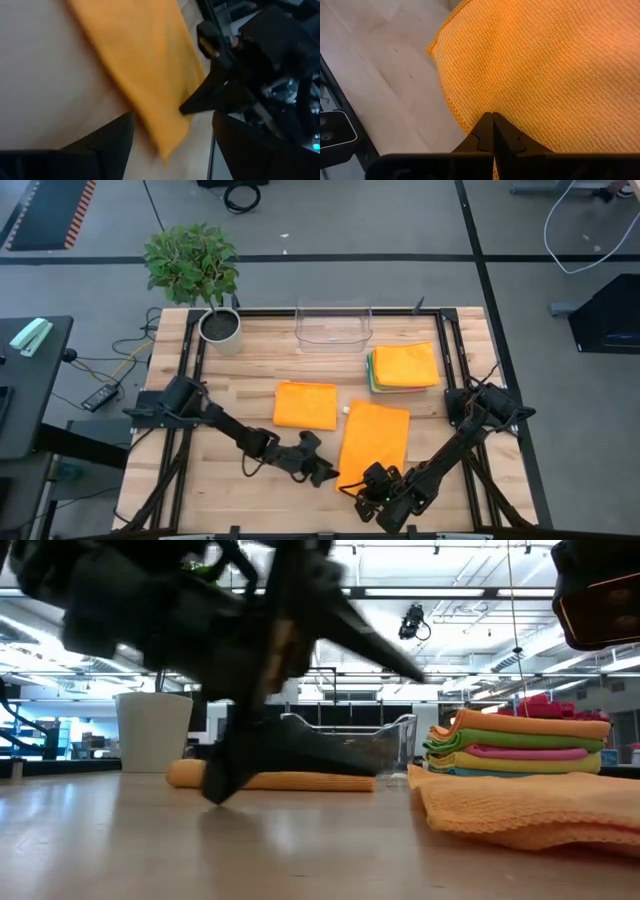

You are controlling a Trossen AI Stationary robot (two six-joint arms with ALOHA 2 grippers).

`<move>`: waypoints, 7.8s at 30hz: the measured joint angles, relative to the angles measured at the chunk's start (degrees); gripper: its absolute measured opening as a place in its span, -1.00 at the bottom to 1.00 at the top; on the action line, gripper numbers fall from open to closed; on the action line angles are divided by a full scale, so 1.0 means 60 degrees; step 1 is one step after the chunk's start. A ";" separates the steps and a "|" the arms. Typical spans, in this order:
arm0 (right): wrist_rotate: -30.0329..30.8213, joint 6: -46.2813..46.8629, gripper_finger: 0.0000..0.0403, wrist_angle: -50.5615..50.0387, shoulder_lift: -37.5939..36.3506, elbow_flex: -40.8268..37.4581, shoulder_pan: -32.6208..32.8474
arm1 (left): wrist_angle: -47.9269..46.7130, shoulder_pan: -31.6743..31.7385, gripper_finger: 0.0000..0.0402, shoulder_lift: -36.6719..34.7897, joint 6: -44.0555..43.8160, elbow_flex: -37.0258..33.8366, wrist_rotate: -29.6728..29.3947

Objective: Fold microfiber towels
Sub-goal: Fold the bottom orange towel

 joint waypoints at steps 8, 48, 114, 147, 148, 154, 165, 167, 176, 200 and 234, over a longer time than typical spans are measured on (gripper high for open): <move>-0.0065 -0.0110 -0.99 0.0026 0.0000 0.0000 -0.0005 | -0.1231 0.0141 0.31 0.0732 -0.0008 0.1331 0.0022; 0.0130 -0.0177 -0.99 0.0084 0.0000 0.0004 -0.0045 | -0.4554 -0.0018 0.13 0.1574 0.1426 0.3837 0.2407; 0.0116 -0.0606 -0.99 0.0120 -0.0007 0.0007 -0.0041 | -0.4264 0.0451 -0.74 0.1690 0.1829 0.3836 0.3535; 0.0110 -0.8875 0.01 -0.0890 -0.0823 -0.0005 0.1996 | -0.5641 0.0280 -0.94 0.1665 0.0251 0.3836 0.3803; 0.0095 -0.8876 0.03 -0.0875 -0.0823 -0.0042 0.2002 | -0.5642 0.0280 -0.92 0.1665 0.0253 0.3836 0.3797; -0.0160 -0.8786 0.02 -0.0492 -0.0816 -0.0466 0.2013 | -0.5695 0.0298 -0.83 0.1665 0.0228 0.3836 0.3794; -0.0136 -0.8252 -0.42 0.0484 -0.0821 -0.1311 0.2035 | -0.5754 0.0360 -0.90 0.1665 -0.0604 0.3836 0.3725; -0.0108 -0.8063 -0.63 0.0478 -0.0838 -0.1368 0.2026 | -0.5745 0.0360 -0.92 0.1665 -0.0841 0.3836 0.3722; -0.0232 -0.6955 -0.97 0.1024 -0.1211 -0.0826 0.2362 | -0.3025 -0.0255 -0.93 0.1705 -0.3992 0.3781 0.4332; 0.3436 -0.0495 -0.98 0.0376 -0.4625 -0.4788 0.2836 | -0.1117 -0.0185 -0.95 0.1446 -0.8985 0.3989 0.1144; 0.0784 -0.3352 -0.60 0.1828 -0.5448 -0.5741 0.0160 | -0.7235 0.0674 -0.84 0.0098 -0.7785 0.4004 0.0577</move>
